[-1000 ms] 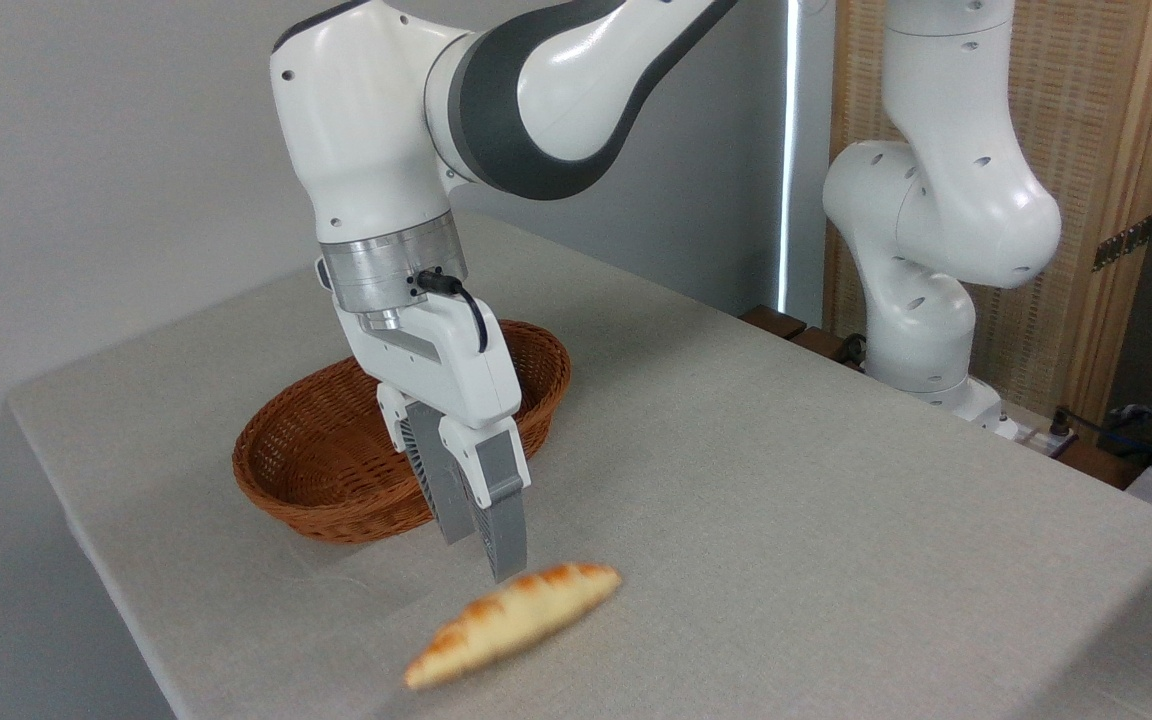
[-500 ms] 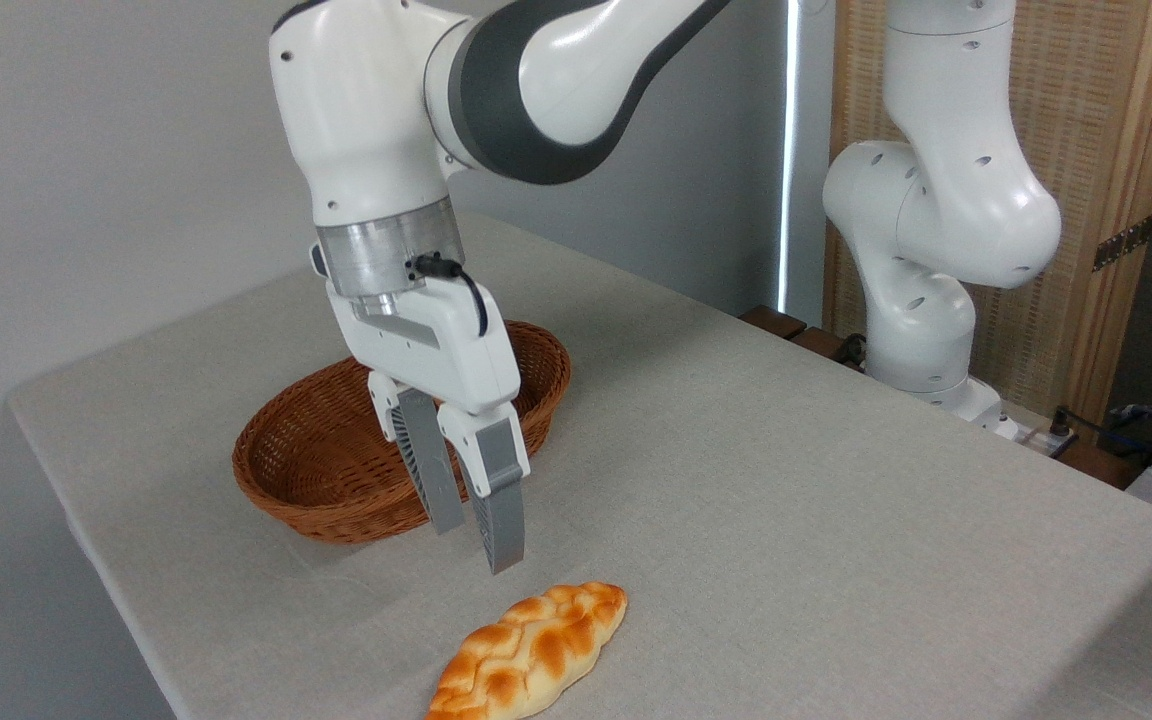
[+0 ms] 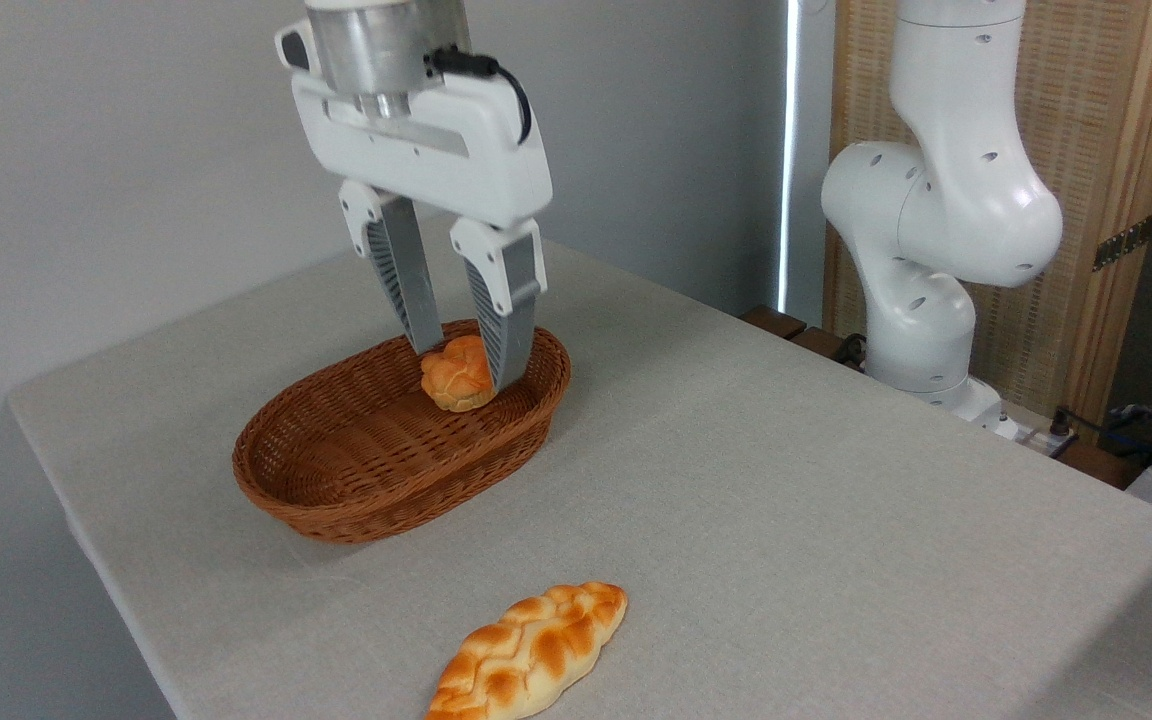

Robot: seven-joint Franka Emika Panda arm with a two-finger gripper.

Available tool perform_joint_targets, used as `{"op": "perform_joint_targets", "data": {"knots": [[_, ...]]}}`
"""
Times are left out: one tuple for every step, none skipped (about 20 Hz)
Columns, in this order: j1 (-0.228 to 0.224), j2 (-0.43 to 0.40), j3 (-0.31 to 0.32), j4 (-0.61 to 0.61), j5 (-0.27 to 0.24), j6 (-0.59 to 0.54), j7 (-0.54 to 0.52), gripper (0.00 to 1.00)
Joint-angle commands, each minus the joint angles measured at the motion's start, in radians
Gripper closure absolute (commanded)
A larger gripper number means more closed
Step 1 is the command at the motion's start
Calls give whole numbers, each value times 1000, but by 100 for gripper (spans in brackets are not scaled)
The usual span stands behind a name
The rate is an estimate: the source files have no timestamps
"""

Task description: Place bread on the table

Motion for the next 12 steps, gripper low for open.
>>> {"op": "perform_joint_targets", "data": {"knots": [[1, 17, 4, 83, -62, -61, 4, 0], [1, 17, 4, 83, -59, -60, 8, 0], [1, 20, 4, 83, -56, -60, 9, 0], [1, 20, 4, 83, -54, -60, 11, 0], [0, 18, 4, 83, -49, -60, 20, 0], [0, 18, 4, 83, -48, -60, 24, 0], [1, 20, 4, 83, -48, -60, 26, 0], [1, 20, 4, 83, -46, -60, 24, 0], [1, 20, 4, 83, -45, -60, 23, 0], [0, 20, 4, 82, -30, -60, 23, 0], [0, 20, 4, 82, 1, -61, 23, 0], [0, 20, 4, 80, 26, -61, 23, 0]]}}
